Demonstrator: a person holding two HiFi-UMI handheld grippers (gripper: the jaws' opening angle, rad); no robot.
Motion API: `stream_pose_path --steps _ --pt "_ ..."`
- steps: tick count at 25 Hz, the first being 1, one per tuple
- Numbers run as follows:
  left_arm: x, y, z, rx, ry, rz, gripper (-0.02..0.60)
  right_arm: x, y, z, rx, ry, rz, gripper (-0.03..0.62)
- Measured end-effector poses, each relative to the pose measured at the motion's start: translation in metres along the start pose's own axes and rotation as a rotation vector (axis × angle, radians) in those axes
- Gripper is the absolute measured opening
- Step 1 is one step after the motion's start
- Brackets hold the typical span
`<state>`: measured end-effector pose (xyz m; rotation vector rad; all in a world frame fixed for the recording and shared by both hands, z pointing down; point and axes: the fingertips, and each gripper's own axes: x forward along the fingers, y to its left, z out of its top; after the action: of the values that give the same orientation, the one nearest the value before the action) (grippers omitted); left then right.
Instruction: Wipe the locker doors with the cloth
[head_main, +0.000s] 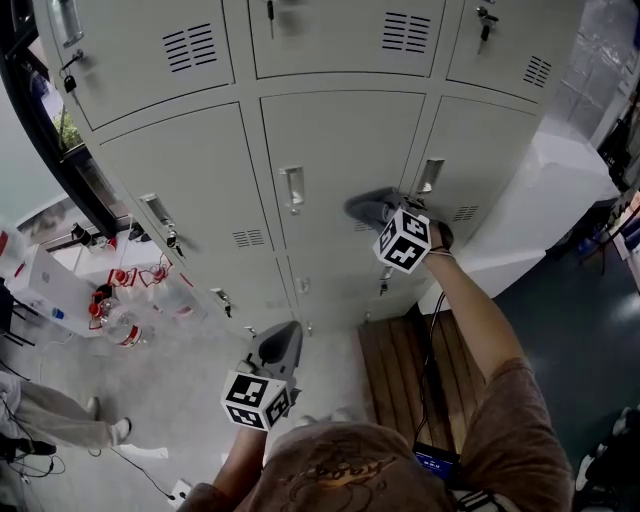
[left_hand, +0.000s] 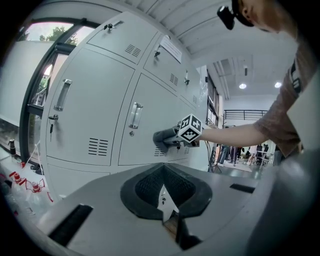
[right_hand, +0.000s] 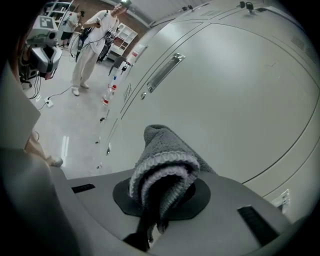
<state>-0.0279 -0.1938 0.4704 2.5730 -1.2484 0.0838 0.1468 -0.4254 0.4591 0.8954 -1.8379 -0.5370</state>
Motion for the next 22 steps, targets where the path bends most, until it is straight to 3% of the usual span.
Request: stream_pose_path --steps 22 --pt "-0.023 0.012 -0.004 -0.005 0.007 0.072 0.002 0.057 0.072 -0.038 0.002 0.108 0.118 0.032"
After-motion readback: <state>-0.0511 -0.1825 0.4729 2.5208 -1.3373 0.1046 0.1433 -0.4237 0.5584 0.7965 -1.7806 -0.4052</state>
